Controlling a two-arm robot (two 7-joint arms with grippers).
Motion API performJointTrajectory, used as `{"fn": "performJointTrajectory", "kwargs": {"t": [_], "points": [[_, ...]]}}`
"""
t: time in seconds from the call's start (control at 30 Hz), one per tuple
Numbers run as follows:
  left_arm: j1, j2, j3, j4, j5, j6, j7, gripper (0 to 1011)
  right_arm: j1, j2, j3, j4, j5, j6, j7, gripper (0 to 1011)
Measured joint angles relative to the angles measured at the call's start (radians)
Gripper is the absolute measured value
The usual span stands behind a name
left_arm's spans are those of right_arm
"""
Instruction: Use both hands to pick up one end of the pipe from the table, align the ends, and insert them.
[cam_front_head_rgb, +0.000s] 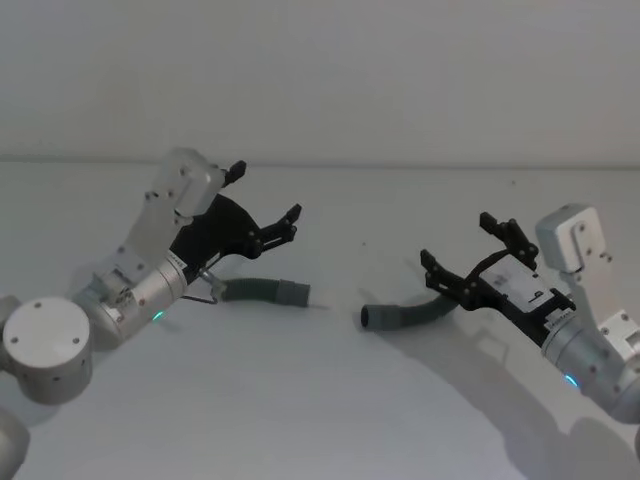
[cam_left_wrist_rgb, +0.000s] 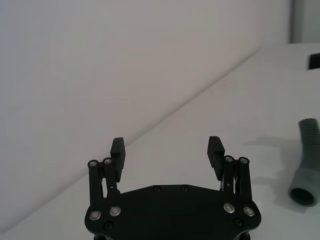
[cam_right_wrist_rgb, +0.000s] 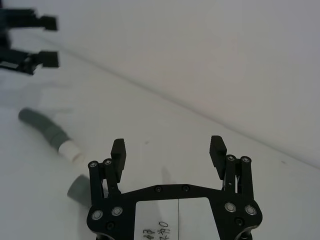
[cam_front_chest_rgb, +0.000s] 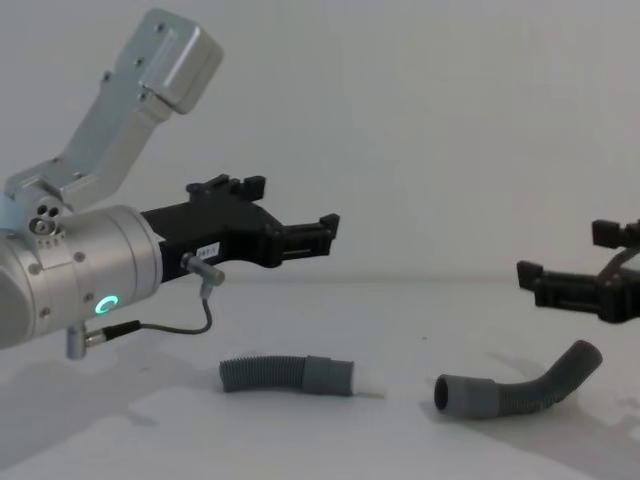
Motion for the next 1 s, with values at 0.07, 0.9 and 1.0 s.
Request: {"fn": "performJointTrajectory", "kwargs": {"t": [0.07,0.9,1.0], "points": [[-0.013,-0.001,0.005,0.016,-0.003,-0.01,-0.023,1001,0.02,0.013,-0.011,0.021,-0.008,-0.007,0.038,1001],[-0.28,0.029,0.102,0.277,-0.05,-0.055,-0.49,1001,0.336,0.131,-0.179,0.332,-0.075,-0.054,0.489,1001],[-0.315,0.045,0.121,0.298,-0.047,-0.044,-0.552,1001,0.369,0.136,-0.193,0.363,-0.076,-0.059,0.53,1001]]}}
